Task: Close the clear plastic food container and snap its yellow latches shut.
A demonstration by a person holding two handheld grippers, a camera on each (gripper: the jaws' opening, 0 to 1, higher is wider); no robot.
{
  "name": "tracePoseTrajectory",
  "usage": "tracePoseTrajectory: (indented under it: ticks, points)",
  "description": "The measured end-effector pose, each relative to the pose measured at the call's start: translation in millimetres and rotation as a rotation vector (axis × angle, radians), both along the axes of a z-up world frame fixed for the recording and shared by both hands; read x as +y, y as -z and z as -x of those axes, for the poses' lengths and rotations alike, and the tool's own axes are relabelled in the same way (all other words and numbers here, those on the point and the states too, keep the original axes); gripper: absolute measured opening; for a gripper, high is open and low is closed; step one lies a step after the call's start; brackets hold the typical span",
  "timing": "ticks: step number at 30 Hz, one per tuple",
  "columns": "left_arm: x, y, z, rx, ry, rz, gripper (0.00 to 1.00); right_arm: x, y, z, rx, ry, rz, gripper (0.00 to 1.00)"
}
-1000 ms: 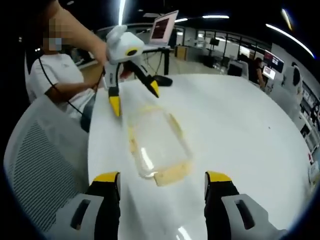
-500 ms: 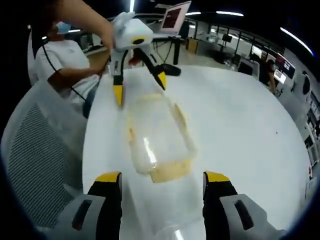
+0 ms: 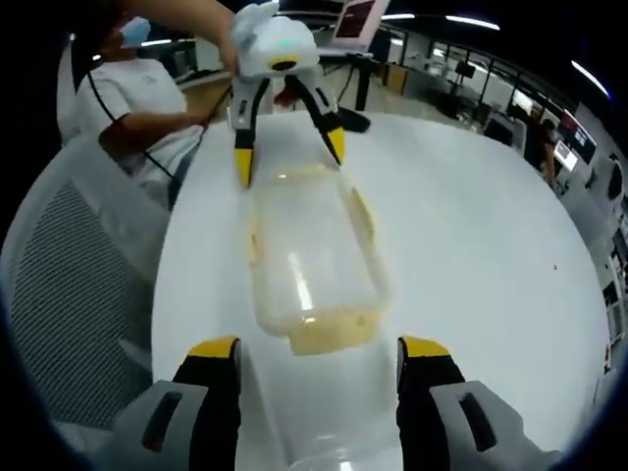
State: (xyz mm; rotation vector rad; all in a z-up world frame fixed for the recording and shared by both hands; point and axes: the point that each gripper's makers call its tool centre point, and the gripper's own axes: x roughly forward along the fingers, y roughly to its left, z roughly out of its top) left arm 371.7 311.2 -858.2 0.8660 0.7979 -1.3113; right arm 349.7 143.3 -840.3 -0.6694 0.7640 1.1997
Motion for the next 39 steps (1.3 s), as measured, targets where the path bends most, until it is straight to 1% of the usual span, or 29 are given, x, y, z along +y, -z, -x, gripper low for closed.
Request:
tracePoseTrajectory:
  ticks: [2,8,11,12,18,25,28,31,33,37,39]
  points:
    - [-1,-0.7,-1.1,0.000,0.009,0.000,0.71,0,0.7,0,0.002,-0.010,0.008,0.63]
    - [-2,1.3,4.2,0.033,0.066,-0.016,0.67,-1,6.0,1,0.018,-0.029,0.031,0.62]
    - [0,4.1,6.7,0.074,0.080,-0.034,0.66,0,7.6,-1,0.016,-0.051,0.041,0.62]
    - [0,3.5,4.9,0.066,0.087,-0.031,0.67,1,8.3,-2,0.018,-0.056,0.046,0.61]
    - [0,3.6,5.4,0.066,0.130,-0.058,0.67,4,10.3,-5,0.013,-0.078,0.063,0.60]
    - [0,3.4,6.1,0.065,0.139,-0.068,0.67,8,16.2,-4,0.017,-0.115,0.086,0.57]
    - [0,3.6,5.7,0.064,0.138,-0.070,0.67,10,18.2,-4,0.033,-0.127,0.096,0.54]
    - [0,3.6,3.6,0.065,0.134,-0.071,0.63,11,20.2,-8,0.037,-0.135,0.110,0.53]
    - [1,3.0,3.7,0.064,0.138,-0.072,0.57,11,19.9,-10,0.037,-0.133,0.110,0.52]
    - [1,2.7,3.9,0.064,0.132,-0.069,0.54,11,20.2,-12,0.044,-0.133,0.114,0.50]
    - [1,2.7,2.4,0.064,0.122,-0.069,0.50,11,20.8,-14,0.051,-0.124,0.112,0.50]
